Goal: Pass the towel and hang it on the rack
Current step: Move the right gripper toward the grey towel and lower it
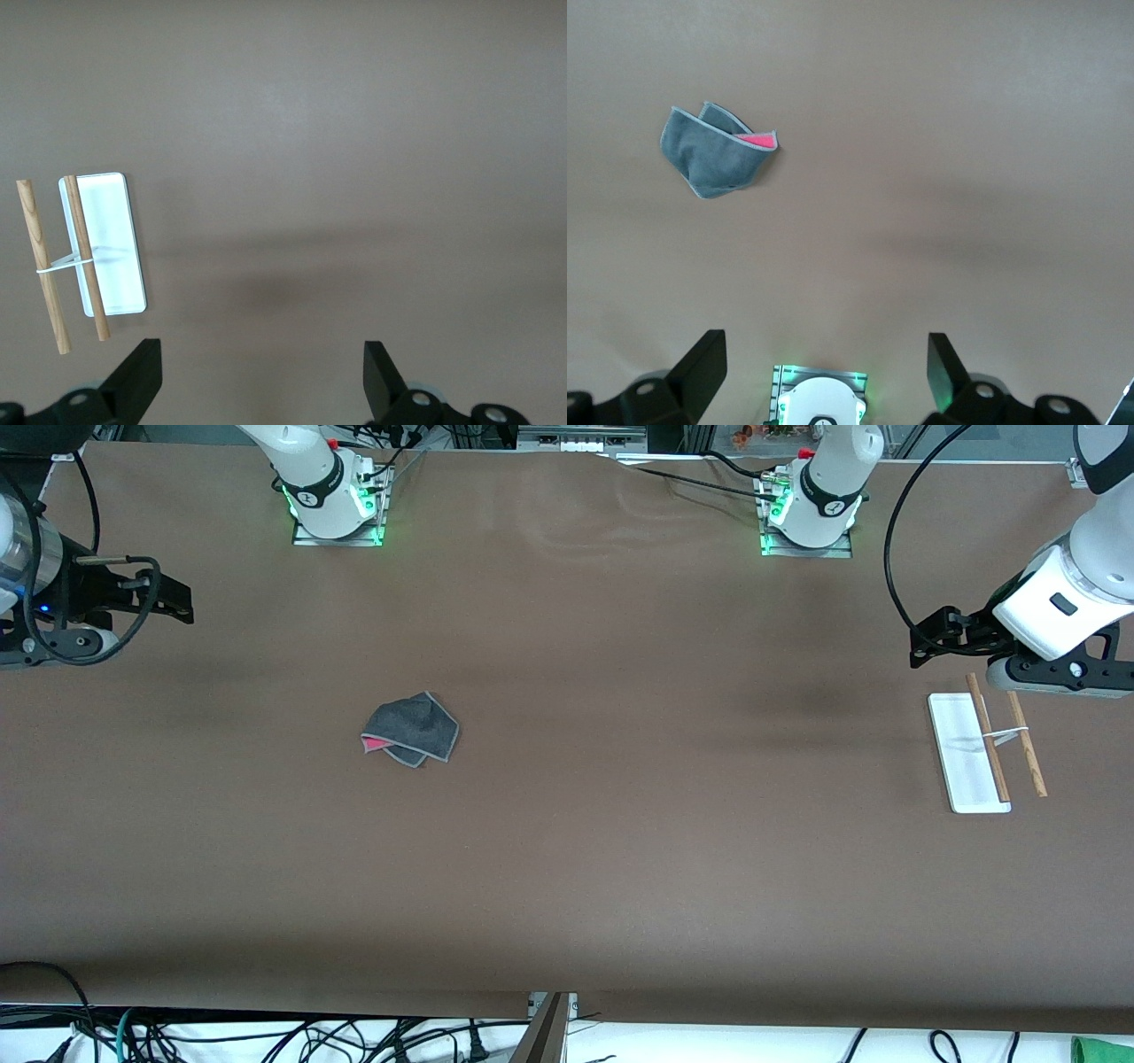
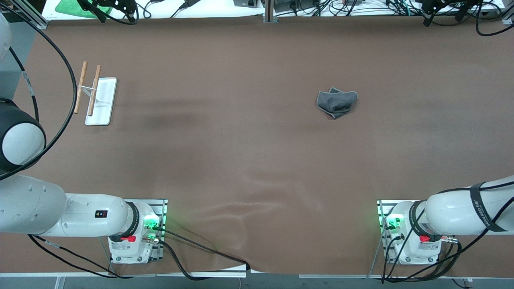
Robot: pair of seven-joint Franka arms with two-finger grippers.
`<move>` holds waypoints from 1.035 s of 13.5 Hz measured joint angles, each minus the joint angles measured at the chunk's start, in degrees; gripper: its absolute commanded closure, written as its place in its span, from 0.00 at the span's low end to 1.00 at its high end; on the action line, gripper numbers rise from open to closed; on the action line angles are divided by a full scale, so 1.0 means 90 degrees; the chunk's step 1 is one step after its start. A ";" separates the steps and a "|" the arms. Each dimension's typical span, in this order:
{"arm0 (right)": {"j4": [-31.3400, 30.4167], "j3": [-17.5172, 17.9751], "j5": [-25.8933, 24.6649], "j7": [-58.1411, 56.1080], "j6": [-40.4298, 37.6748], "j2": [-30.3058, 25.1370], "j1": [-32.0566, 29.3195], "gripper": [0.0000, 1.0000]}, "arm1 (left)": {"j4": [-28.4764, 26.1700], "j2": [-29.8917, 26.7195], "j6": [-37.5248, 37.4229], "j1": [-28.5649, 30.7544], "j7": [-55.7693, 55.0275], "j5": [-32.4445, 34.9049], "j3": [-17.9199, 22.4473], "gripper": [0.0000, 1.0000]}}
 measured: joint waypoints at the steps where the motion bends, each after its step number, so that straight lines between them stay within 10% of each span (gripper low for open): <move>1: 0.0000 0.0000 -0.0004 0.0000 0.0002 0.0086 0.0000 0.00 | 0.0000 0.0000 0.0000 0.0000 0.0000 0.0000 0.0000 0.00; 14: -0.0075 0.0021 -0.0022 0.0011 -0.0003 0.1522 -0.0055 0.00 | 0.0000 0.0000 0.0000 0.0000 0.0000 0.0000 0.0000 0.00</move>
